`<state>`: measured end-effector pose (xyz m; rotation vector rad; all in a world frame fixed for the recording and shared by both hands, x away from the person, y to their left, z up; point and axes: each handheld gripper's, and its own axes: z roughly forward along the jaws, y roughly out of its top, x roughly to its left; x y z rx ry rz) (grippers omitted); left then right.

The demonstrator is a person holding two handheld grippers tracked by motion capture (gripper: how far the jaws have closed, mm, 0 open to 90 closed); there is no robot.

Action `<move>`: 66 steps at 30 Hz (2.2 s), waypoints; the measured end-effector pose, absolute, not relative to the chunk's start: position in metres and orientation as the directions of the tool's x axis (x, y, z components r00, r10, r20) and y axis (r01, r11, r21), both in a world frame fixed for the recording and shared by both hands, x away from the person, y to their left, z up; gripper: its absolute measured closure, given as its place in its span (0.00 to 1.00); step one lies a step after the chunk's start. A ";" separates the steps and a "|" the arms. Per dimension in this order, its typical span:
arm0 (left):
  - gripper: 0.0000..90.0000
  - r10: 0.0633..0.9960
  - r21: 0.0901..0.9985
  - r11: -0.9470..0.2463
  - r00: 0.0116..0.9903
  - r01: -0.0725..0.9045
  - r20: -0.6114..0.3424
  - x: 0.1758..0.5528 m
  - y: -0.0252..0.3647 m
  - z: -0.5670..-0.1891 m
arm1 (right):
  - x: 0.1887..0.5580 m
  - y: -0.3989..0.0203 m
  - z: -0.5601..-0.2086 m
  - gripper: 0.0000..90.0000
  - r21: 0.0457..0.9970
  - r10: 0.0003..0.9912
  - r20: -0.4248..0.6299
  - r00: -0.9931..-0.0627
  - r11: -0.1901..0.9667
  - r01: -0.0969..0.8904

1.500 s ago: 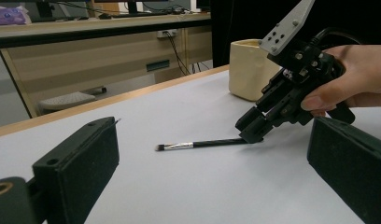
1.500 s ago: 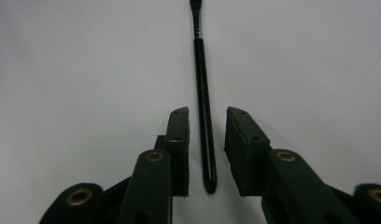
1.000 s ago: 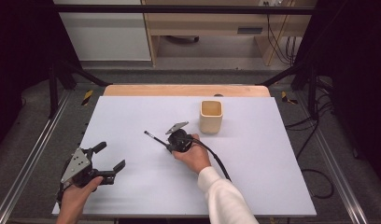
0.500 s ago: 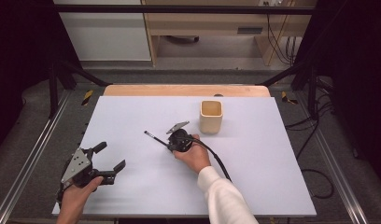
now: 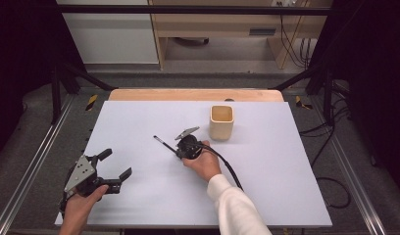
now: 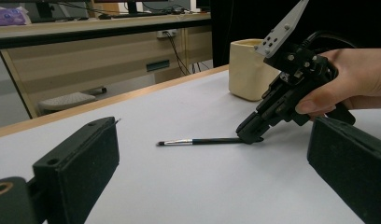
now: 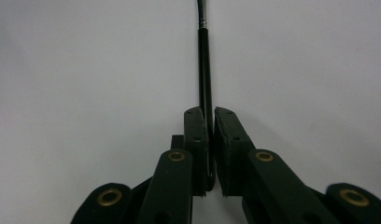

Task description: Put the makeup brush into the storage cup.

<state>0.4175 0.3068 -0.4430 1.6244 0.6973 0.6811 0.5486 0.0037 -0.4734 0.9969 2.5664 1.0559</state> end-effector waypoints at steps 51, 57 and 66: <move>0.02 0.737 0.981 -0.175 0.671 0.084 0.074 0.416 0.287 -0.443 | 0.502 -0.057 -0.437 0.93 0.836 0.647 0.017 -0.762 0.409 0.366; 0.02 0.739 0.981 -0.171 0.671 0.091 0.067 0.416 0.282 -0.443 | 0.492 -0.066 -0.435 0.93 0.854 0.649 0.015 -0.761 0.388 0.348; 0.02 0.731 0.979 -0.181 0.679 0.093 0.070 0.415 0.273 -0.444 | 0.475 -0.089 -0.436 0.93 0.874 0.662 0.013 -0.749 0.357 0.330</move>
